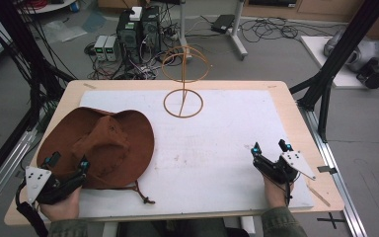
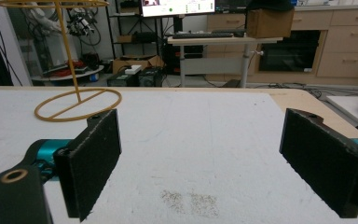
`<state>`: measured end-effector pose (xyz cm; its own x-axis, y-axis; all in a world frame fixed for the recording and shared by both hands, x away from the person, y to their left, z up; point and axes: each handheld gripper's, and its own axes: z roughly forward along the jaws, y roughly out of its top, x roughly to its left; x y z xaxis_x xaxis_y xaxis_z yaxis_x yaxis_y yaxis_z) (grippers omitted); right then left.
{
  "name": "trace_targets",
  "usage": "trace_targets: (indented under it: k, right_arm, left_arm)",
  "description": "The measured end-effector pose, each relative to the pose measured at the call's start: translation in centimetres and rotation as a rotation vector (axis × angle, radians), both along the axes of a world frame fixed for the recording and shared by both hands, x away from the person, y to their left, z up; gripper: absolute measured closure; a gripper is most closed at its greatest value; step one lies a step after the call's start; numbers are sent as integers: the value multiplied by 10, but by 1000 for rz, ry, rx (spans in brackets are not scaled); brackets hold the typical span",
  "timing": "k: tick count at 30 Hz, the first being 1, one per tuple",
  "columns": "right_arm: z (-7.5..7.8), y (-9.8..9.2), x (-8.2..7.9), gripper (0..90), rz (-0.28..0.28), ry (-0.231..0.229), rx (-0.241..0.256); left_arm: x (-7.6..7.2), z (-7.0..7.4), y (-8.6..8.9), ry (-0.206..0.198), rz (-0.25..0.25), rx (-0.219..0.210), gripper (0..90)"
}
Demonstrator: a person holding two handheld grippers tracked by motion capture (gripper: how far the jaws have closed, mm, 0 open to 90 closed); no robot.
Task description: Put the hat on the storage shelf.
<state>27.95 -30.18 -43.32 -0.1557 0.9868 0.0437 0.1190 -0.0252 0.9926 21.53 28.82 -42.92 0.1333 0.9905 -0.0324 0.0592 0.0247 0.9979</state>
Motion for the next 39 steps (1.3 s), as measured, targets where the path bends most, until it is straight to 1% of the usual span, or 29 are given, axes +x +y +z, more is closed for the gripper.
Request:
trace_targets:
  k: [3, 6, 8, 9, 11, 14, 16, 20, 21, 27, 28, 29, 30, 31, 32, 33, 34, 39]
  right_arm:
    - [0, 0, 0, 117, 3, 3, 2]
    - [0, 0, 1, 117, 3, 0, -7]
    - [0, 1, 0, 117, 4, 6, 0]
    - [0, 0, 1, 117, 4, -1, -8]
    - [0, 1, 1, 117, 6, 6, 0]
    - [0, 0, 1, 117, 9, 6, -6]
    - [-1, 1, 1, 117, 9, 7, -6]
    - [-1, 1, 1, 117, 9, 5, -7]
    - [-1, 1, 1, 117, 9, 7, -6]
    - [-1, 1, 1, 117, 10, 7, -7]
    - [-1, 1, 1, 117, 12, 7, -6]
    - [-1, 1, 1, 117, 11, 7, -6]
    - [-1, 1, 1, 117, 11, 7, -6]
    - [-1, 1, 1, 117, 12, 11, -5]
    - [-1, 1, 1, 117, 11, 11, -5]
    - [-1, 1, 1, 117, 11, 10, -6]
    - [-1, 1, 1, 117, 12, 11, -6]
    - [-1, 1, 1, 117, 14, 12, -7]
  left_arm:
    - [2, 0, -2, 11, -10, 7, 163]
    - [5, -1, -4, 22, -16, 12, 163]
    - [7, -2, -5, 30, -20, 18, 163]
    - [7, -2, -6, 33, -22, 20, 163]
    - [9, -3, -7, 39, -26, 25, 163]
    - [10, -4, -8, 44, -29, 25, 163]
    - [12, -4, -9, 55, -34, 30, 163]
    - [14, -5, -10, 66, -34, 35, 163]
    - [16, -5, -11, 73, -31, 44, 163]
    - [19, -5, -13, 82, -35, 48, 162]
    - [20, -4, -13, 90, -35, 48, 162]
    - [22, -3, -13, 111, -29, 39, 161]
    - [22, -3, -13, 111, -29, 39, 161]
    - [23, -3, -13, 121, -29, 28, 161]
    - [23, -3, -13, 121, -29, 28, 161]
    - [25, -2, -14, 140, -32, 40, 159]
    - [26, -2, -14, 148, -34, 42, 158]
    - [29, -3, -16, 164, -33, 44, 158]
